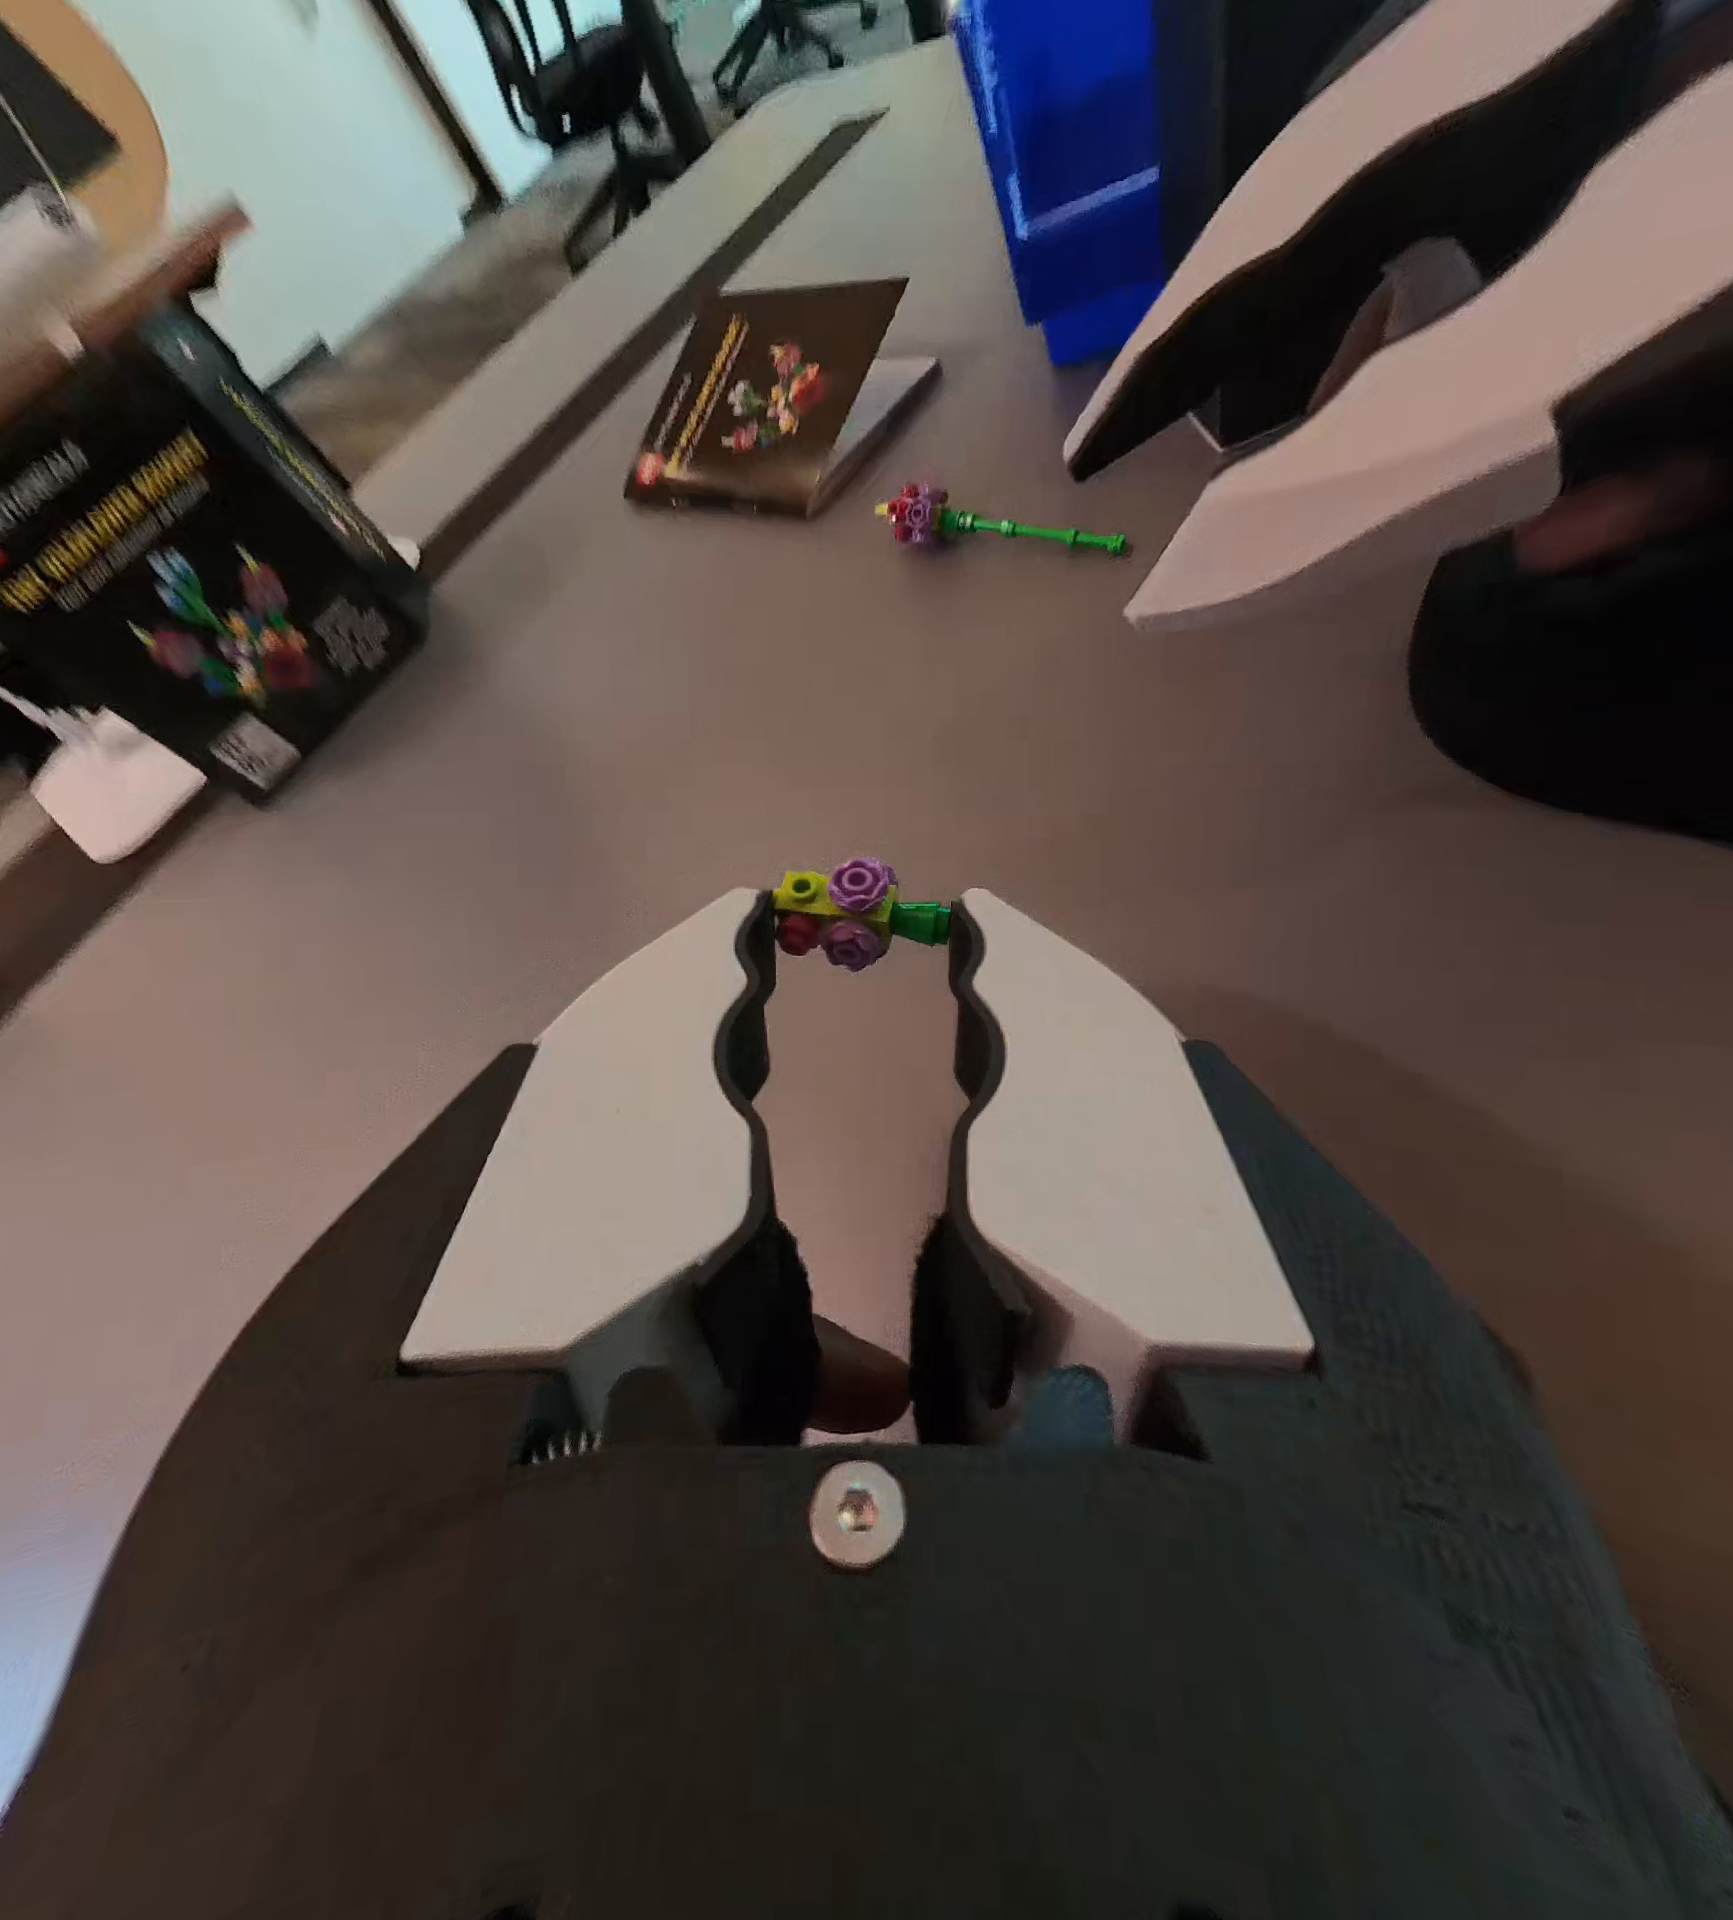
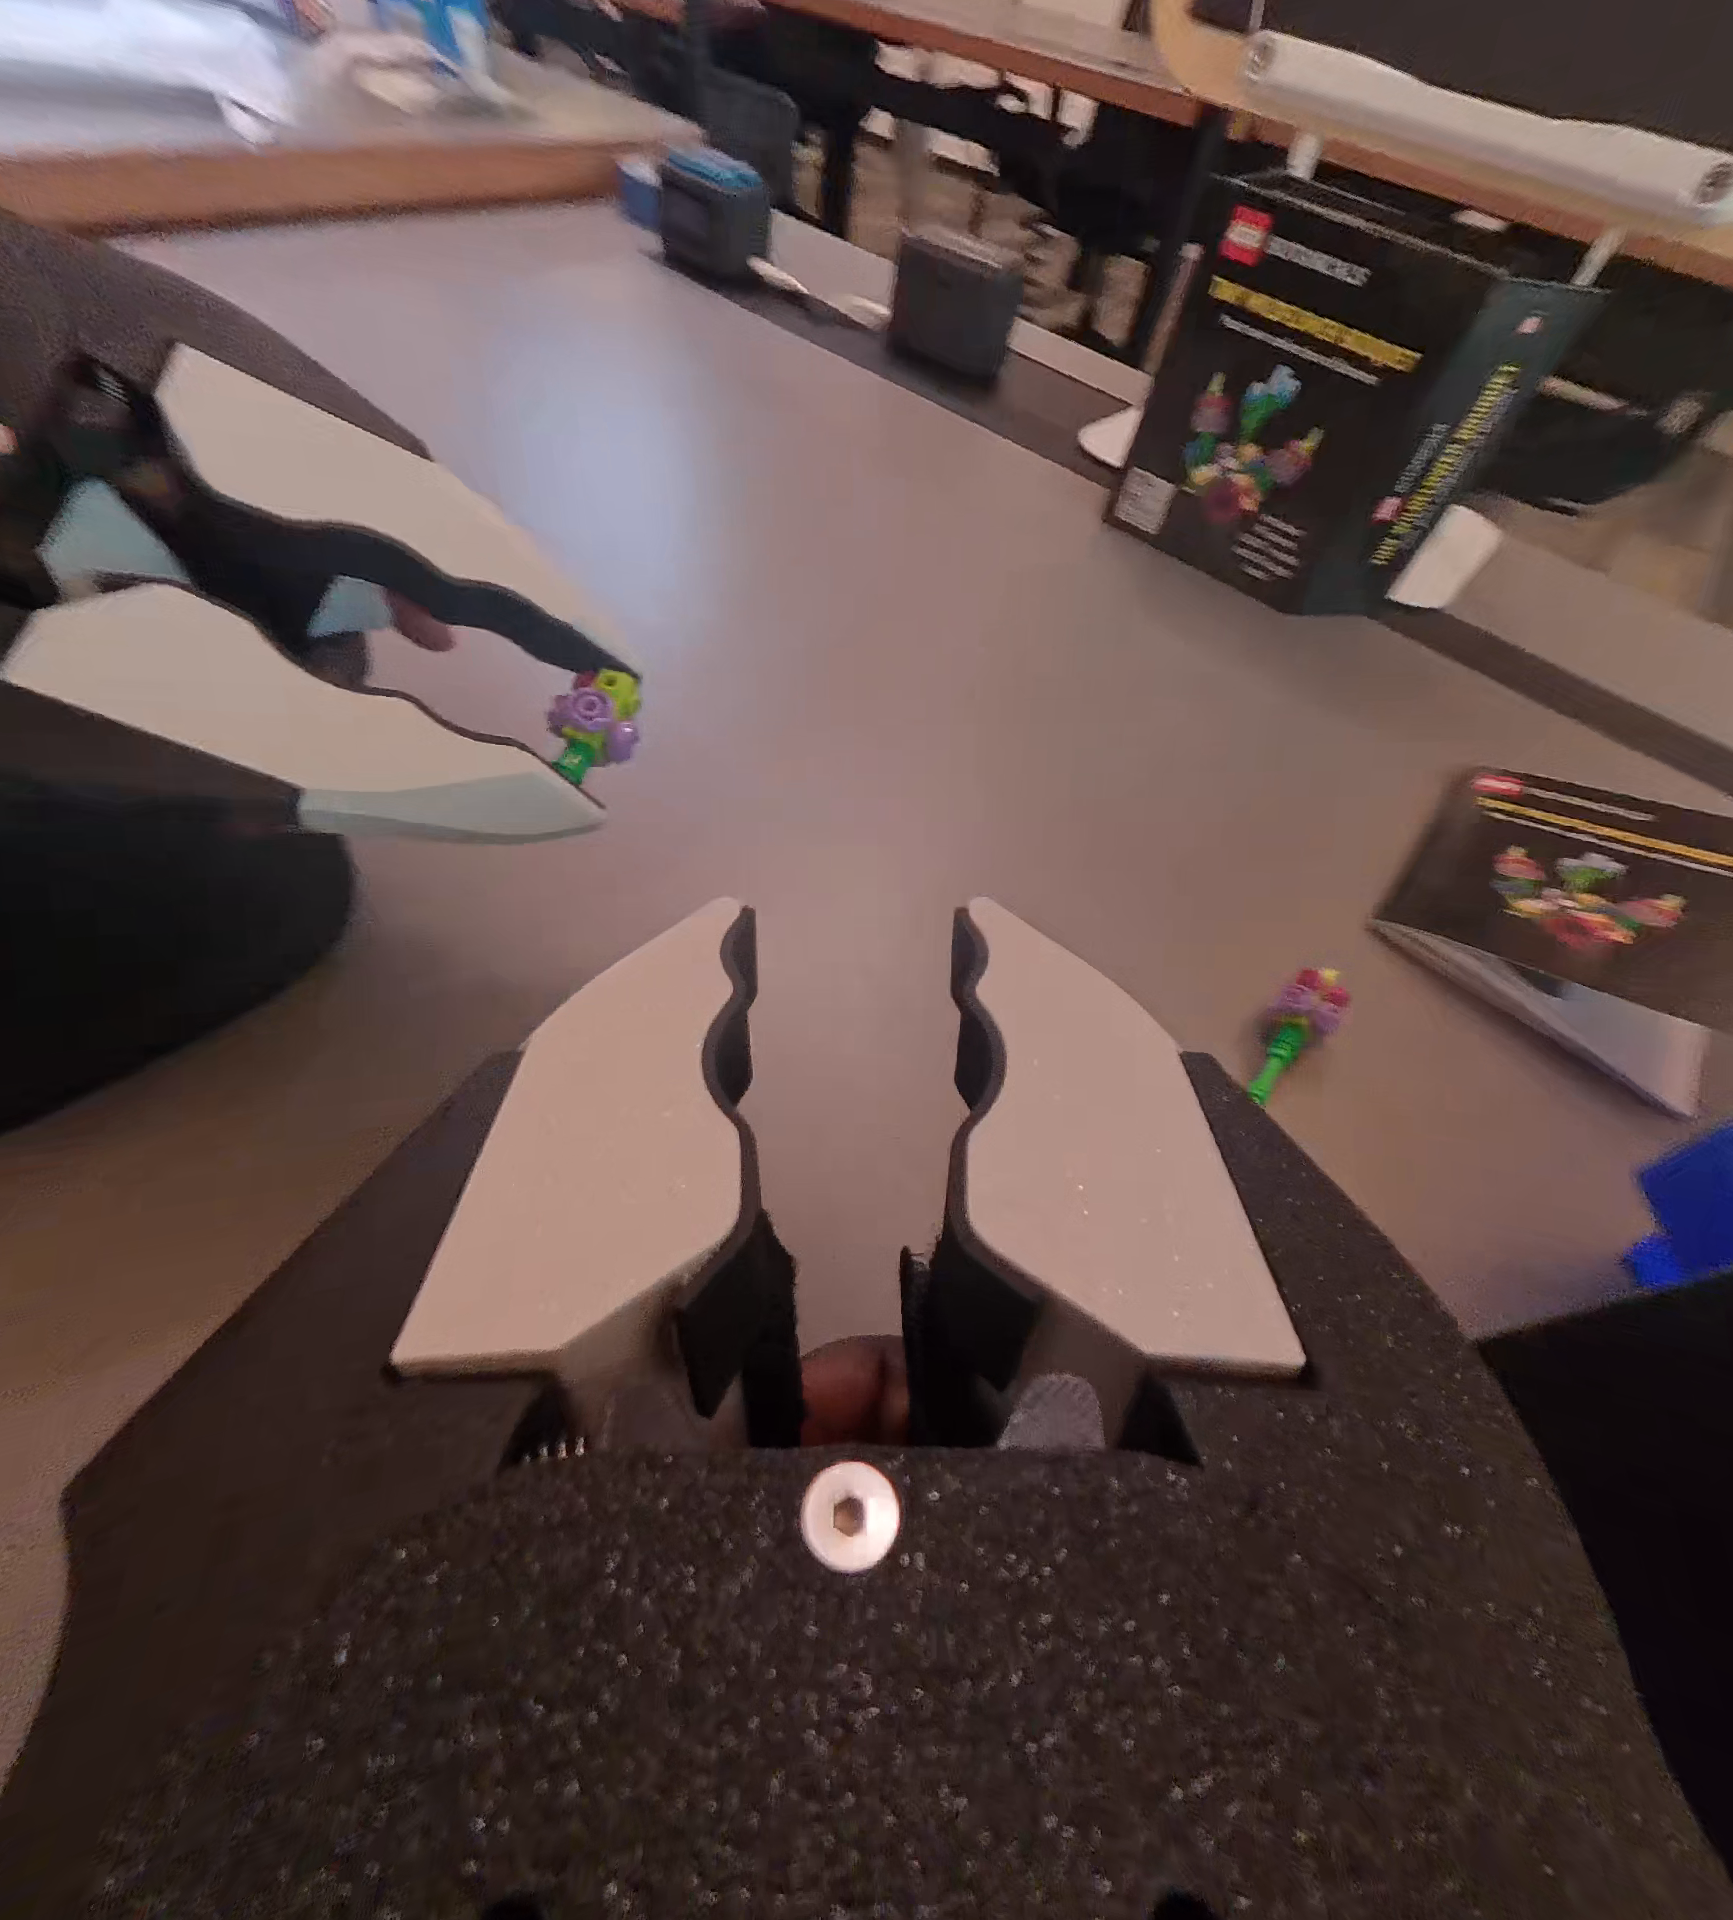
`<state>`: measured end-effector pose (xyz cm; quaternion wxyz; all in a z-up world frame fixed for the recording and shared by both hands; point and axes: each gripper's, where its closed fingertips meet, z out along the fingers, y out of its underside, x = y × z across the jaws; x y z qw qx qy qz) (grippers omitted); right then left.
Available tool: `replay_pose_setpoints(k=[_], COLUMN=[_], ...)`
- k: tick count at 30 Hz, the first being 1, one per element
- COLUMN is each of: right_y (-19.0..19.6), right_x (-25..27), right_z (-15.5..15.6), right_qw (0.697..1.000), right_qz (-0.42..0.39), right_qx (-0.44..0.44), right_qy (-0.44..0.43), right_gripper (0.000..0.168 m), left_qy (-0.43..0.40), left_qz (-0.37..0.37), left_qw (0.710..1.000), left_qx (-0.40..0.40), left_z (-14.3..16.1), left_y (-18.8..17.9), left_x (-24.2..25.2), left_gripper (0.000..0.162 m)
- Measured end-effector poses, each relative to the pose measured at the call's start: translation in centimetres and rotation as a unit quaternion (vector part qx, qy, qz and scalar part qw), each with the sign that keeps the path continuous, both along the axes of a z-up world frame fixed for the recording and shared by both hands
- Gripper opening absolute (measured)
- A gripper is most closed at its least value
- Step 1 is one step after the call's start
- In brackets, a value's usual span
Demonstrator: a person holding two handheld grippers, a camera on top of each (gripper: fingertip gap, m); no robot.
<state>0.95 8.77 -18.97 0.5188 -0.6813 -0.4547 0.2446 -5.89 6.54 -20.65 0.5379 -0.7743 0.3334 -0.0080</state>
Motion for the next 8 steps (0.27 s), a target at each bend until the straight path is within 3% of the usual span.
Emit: replay_pose_setpoints(k=[8], right_y=[0.5], right_x=[-0.2], right_z=[-0.8], right_qw=[0.999], right_qz=[-0.024], right_qx=[0.006], right_qy=[-0.028], right_gripper=[0.038], left_qy=[0.04], left_qz=[0.064], left_qw=[0.996], left_qx=[-0.052], left_z=[-2.0], left_y=[0.9], left_x=[-0.9], left_gripper=[0.032])
